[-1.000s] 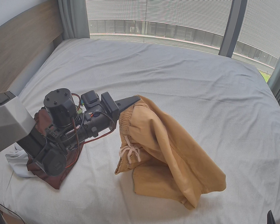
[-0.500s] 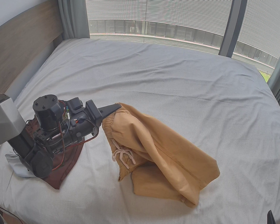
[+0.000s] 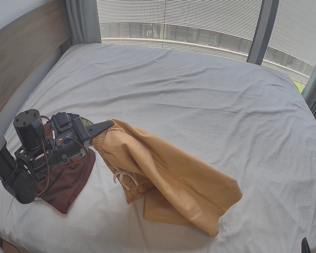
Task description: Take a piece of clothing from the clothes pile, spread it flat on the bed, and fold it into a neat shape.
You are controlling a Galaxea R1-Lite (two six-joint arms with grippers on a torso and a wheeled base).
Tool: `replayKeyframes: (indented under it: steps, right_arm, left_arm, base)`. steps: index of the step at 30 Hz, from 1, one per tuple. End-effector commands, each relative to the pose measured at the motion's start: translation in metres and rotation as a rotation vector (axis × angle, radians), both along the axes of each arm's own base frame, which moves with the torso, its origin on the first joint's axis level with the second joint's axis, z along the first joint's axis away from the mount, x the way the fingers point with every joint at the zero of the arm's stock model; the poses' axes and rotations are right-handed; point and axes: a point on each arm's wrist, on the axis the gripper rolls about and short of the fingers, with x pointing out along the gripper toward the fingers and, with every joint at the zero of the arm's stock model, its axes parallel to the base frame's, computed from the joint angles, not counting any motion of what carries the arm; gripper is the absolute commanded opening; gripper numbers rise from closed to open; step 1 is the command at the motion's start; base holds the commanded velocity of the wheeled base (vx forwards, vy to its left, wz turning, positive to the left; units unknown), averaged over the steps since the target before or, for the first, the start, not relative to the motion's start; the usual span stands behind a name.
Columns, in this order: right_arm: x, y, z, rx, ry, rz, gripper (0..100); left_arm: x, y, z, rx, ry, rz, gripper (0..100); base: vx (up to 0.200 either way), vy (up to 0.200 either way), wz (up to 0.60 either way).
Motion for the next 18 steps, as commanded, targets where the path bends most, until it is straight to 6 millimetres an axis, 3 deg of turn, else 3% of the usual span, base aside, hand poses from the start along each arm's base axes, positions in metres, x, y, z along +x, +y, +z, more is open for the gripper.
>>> replayKeyframes:
  steps: [1, 11, 18]
  right_arm:
    - [0.000, 0.000, -0.005, 0.000, 0.001, 0.000, 100]
    - [0.000, 0.000, -0.005, -0.003, 0.003, -0.003, 100]
    - [0.000, 0.000, -0.005, -0.003, 0.001, 0.000, 100]
  left_arm:
    - [-0.004, 0.019, -0.002, 0.053, -0.024, 0.016, 0]
    - [-0.005, 0.017, -0.009, 0.072, -0.010, 0.013, 0]
    - [0.001, 0.018, -0.027, 0.105, -0.023, 0.024, 0]
  base:
    - [0.000, 0.000, 0.00]
    - [0.000, 0.000, 0.00]
    - [0.000, 0.000, 0.00]
